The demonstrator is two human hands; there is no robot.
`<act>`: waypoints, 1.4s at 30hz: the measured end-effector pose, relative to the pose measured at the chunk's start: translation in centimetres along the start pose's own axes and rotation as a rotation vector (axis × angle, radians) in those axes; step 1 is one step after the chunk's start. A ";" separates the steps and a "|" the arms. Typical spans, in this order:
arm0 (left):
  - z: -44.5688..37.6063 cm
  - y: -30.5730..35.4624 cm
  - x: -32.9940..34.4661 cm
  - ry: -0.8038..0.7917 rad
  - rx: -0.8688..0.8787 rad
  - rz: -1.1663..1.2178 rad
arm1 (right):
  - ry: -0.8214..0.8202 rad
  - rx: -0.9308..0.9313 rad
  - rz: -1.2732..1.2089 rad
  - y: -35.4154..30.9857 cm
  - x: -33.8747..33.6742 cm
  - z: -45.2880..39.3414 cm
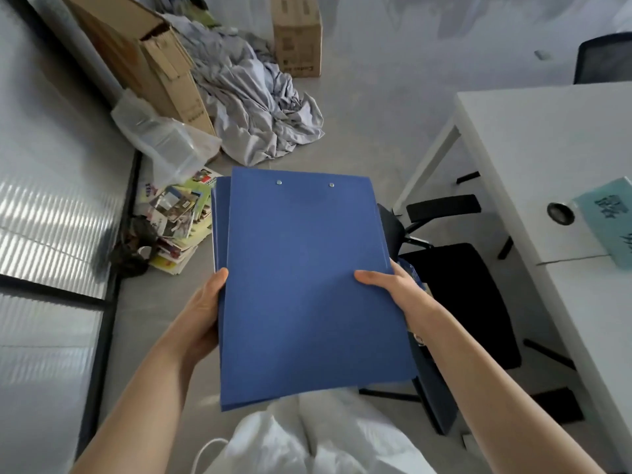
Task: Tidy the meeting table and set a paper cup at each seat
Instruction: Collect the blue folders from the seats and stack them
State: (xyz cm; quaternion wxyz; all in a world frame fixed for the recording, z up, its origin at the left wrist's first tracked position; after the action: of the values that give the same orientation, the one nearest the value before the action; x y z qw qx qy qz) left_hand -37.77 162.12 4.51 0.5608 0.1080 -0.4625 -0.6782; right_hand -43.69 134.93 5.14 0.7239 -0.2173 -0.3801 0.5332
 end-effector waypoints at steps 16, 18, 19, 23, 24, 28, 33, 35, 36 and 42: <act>-21.6 17.8 3.4 -0.177 -0.138 -0.189 | 0.154 -0.151 -0.038 -17.1 -6.5 -15.0; -24.8 19.4 3.2 -0.171 -0.164 -0.202 | 0.177 -0.175 -0.040 -19.1 -7.2 -16.8; -26.8 20.3 3.0 -0.158 -0.178 -0.207 | 0.190 -0.187 -0.046 -20.1 -7.9 -17.9; -32.7 23.3 2.0 -0.076 -0.206 -0.179 | 0.223 -0.222 -0.038 -23.1 -9.4 -21.0; -34.1 24.3 2.0 -0.085 -0.213 -0.162 | 0.242 -0.230 -0.033 -23.9 -9.8 -21.9; -40.5 28.8 2.6 -0.132 -0.232 -0.206 | 0.309 -0.267 0.014 -28.1 -10.6 -26.8; -49.0 35.1 2.6 -0.145 -0.270 -0.261 | 0.415 -0.279 0.056 -34.2 -11.6 -32.7; -52.0 37.1 3.2 -0.169 -0.283 -0.268 | 0.466 -0.279 0.051 -36.0 -12.5 -34.3; -53.4 37.9 3.6 -0.191 -0.295 -0.261 | 0.486 -0.282 0.035 -36.7 -13.0 -35.0; -62.0 41.9 9.3 -0.330 -0.373 -0.304 | 0.576 -0.351 -0.093 -41.0 -17.6 -36.9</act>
State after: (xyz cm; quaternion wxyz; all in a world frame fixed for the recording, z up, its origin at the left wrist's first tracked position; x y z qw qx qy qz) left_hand 27.95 125.08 5.31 0.3803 -0.0406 -0.3931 -0.8362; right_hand 7.58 107.93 6.28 0.7766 -0.4627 -0.2553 0.3429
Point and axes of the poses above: each hand's wrist, its own z-axis away from the middle knuckle, its own x-axis out of the palm, y = z × x, the point moved 7 cm from there along -z, towards the middle knuckle, and after that the axes turned 10 degrees about -y, right-handed, at the moved point
